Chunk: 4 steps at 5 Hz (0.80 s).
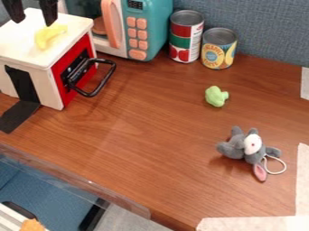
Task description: Move the broccoli to the middle of the table
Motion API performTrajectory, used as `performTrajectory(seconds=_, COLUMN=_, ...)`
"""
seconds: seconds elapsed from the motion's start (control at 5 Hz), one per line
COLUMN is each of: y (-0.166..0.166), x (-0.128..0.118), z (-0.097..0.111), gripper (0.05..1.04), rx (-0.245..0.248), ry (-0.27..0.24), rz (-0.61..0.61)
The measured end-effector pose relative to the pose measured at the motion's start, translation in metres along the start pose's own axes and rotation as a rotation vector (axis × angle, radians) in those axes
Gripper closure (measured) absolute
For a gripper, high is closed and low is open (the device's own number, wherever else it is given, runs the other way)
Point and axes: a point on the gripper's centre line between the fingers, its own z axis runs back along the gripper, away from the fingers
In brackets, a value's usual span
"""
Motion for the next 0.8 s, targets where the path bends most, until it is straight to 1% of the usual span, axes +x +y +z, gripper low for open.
performTrajectory(seconds=0.2, y=-0.004, x=-0.002, z=-0.018, gripper=0.083, rx=-0.02, ry=0.042, rz=-0.006)
performTrajectory(seconds=0.4, y=-0.034, x=-0.001, z=-0.027, gripper=0.083, rx=-0.041, ry=0.041, rz=-0.042)
performTrajectory(seconds=0.6, y=-0.078, x=0.003, z=-0.016, gripper=0.083, rx=-0.044, ry=0.001, rz=-0.122)
performTrajectory(seconds=0.8, y=-0.128, x=0.002, z=0.0, gripper=0.083, rx=-0.038, ry=-0.047, rz=-0.234)
